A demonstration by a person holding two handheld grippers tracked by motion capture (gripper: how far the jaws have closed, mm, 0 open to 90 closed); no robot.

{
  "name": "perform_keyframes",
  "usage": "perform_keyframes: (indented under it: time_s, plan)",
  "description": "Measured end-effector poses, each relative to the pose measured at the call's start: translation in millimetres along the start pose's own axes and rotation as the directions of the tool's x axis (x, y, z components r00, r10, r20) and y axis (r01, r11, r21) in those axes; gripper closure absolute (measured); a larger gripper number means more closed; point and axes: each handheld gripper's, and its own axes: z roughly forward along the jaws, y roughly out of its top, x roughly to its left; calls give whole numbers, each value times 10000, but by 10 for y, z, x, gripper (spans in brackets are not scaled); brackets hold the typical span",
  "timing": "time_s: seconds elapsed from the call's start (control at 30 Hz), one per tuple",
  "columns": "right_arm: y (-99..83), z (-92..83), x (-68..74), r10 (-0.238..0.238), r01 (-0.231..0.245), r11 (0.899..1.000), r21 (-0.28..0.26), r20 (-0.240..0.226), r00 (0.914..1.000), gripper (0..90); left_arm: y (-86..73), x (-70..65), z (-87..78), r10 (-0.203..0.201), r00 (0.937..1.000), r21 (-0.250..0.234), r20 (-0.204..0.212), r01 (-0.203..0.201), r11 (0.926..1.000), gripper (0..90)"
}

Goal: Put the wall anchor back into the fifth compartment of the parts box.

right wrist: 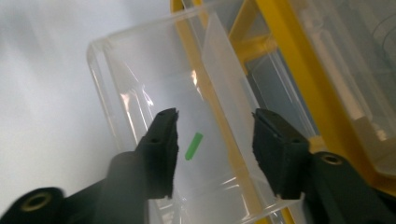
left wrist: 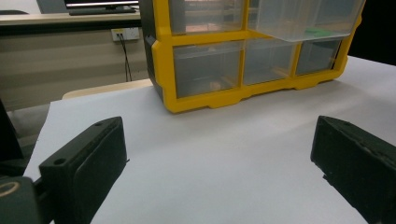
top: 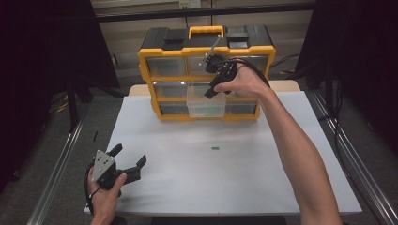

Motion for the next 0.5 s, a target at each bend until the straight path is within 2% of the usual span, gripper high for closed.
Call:
perform_keyframes:
  time_s: [0.07,0.1,0.17,0.3,0.4,0.43,0.5]
  plan:
    - [3,-38,10,142,-139,9996,-246,87,9999,391,0,0,0,-4,10000,4,2,4,10000,36]
    - [1,-51,6,37,-36,9996,-281,64,10000,367,0,0,-1,-5,10000,6,4,5,10000,36]
    - [-3,-78,14,114,-104,9990,-440,227,9997,257,1,-1,-2,-5,10000,-1,-4,5,10000,36]
    - [-17,-138,37,25,-8,9976,-693,251,9997,152,0,-1,-3,-20,10000,-14,-8,20,10000,36]
    - [-34,-178,78,-62,65,9966,-821,40,10000,116,-1,-11,2,-172,9999,-74,5,172,9998,36]
    - [-44,-188,92,-142,146,9961,-867,58,9999,99,1,0,-3,-13,10000,-15,-5,13,10000,36]
    - [-66,-220,124,-209,217,9953,-943,92,9997,101,-1,0,-1,7,10000,5,-7,-7,10000,36]
